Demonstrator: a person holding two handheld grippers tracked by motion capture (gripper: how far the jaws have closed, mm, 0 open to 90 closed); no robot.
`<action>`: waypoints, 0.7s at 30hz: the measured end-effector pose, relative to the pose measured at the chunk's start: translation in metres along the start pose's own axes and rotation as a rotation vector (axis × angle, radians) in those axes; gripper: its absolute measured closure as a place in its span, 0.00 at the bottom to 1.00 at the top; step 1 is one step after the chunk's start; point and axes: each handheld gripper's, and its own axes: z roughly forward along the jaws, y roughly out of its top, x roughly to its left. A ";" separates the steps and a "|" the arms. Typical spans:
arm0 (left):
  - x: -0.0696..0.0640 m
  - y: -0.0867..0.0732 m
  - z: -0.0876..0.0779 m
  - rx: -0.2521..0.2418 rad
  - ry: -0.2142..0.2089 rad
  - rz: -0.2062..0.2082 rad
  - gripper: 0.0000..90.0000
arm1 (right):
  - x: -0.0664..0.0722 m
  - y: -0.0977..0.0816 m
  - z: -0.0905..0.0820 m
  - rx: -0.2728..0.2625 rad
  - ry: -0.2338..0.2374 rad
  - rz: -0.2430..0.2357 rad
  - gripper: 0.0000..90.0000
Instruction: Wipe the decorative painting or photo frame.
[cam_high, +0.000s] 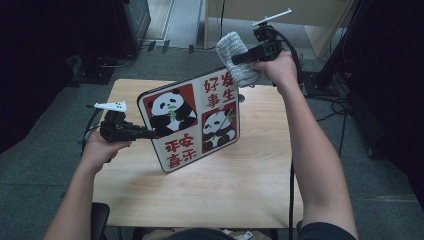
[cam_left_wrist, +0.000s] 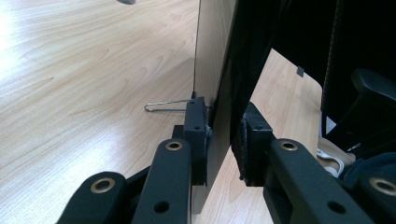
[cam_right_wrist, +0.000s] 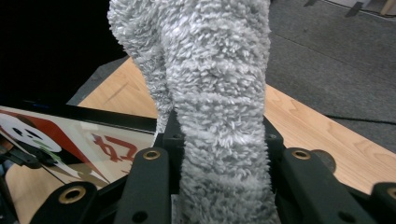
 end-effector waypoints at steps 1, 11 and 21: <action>0.000 0.000 0.000 -0.001 0.000 0.000 0.85 | 0.000 0.000 -0.001 0.002 -0.004 -0.001 0.74; 0.000 0.000 0.000 0.001 -0.001 -0.002 0.85 | -0.010 -0.006 -0.004 0.006 -0.023 0.009 0.74; 0.001 -0.001 0.000 -0.001 -0.003 -0.006 0.85 | -0.020 -0.014 -0.004 0.019 -0.033 0.033 0.74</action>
